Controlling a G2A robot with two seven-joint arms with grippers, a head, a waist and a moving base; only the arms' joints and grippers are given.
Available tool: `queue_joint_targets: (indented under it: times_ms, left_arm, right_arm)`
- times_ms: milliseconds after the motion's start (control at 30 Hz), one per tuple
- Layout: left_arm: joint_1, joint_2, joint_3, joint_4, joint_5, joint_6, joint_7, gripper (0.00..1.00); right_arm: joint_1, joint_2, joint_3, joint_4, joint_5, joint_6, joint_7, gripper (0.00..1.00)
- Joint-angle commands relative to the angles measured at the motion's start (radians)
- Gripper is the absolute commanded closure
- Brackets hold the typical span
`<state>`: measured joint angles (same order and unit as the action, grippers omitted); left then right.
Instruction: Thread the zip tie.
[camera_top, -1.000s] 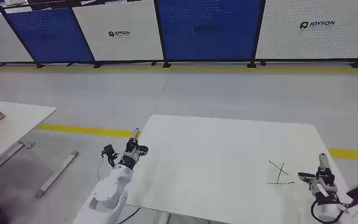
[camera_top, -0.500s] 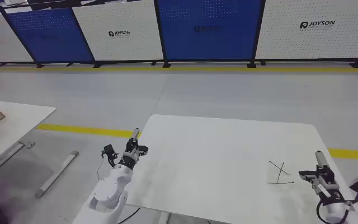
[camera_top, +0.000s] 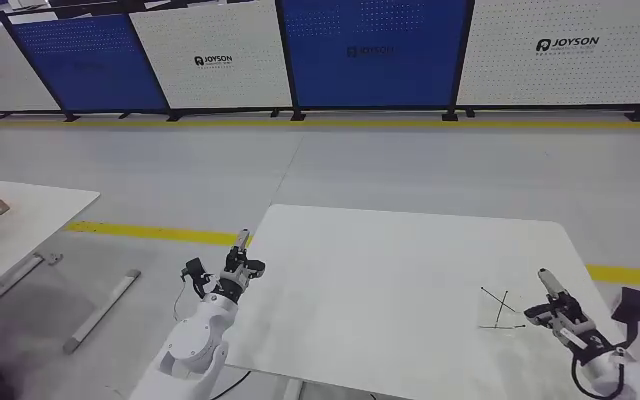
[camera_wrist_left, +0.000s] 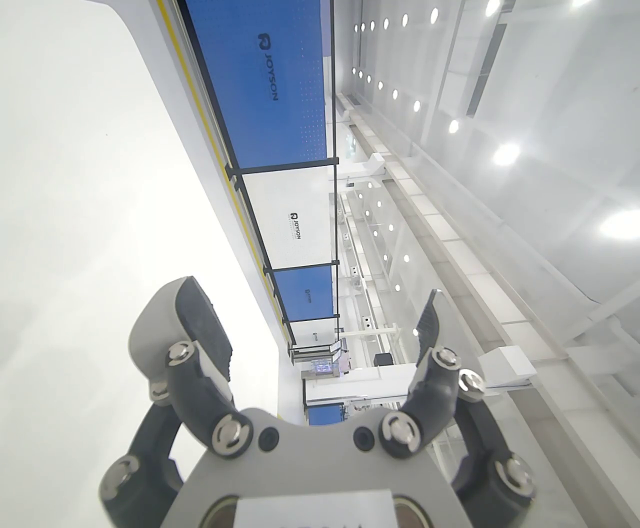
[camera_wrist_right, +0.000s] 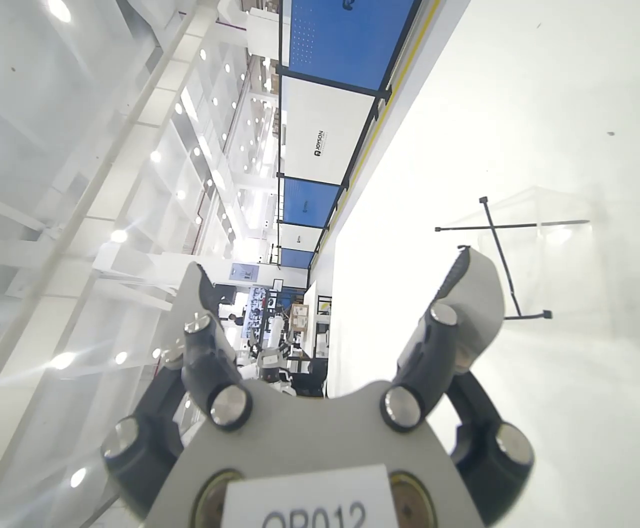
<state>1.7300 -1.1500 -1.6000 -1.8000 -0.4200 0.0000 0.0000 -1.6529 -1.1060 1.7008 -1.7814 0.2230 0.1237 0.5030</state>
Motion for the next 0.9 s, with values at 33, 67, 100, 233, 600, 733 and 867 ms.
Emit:
queue_joint_targets:
  times_ms: [33,67,100,233,600,733,867]
  left_arm:
    - [0.000,0.000,0.000,0.000,0.000,0.000,0.000,0.00]
    - [0.000,0.000,0.000,0.000,0.000,0.000,0.000,0.00]
    - [0.000,0.000,0.000,0.000,0.000,0.000,0.000,0.00]
    - [0.000,0.000,0.000,0.000,0.000,0.000,0.000,0.00]
    - [0.000,0.000,0.000,0.000,0.000,0.000,0.000,0.00]
    - [0.000,0.000,0.000,0.000,0.000,0.000,0.000,0.00]
    - [0.000,0.000,0.000,0.000,0.000,0.000,0.000,0.00]
  right_arm:
    - [0.000,0.000,0.000,0.000,0.000,0.000,0.000,0.00]
    - [0.000,0.000,0.000,0.000,0.000,0.000,0.000,0.00]
    - [0.000,0.000,0.000,0.000,0.000,0.000,0.000,0.00]
    - [0.020,0.009,0.004,-0.012,-0.034,0.007,0.104,0.00]
    - [0.295,0.078,0.004,0.162,-0.276,0.053,0.718,0.00]
    - [0.356,0.083,-0.017,0.218,-0.284,0.057,0.768,0.00]
    - [0.356,0.083,-0.017,0.218,-0.284,0.057,0.768,0.00]
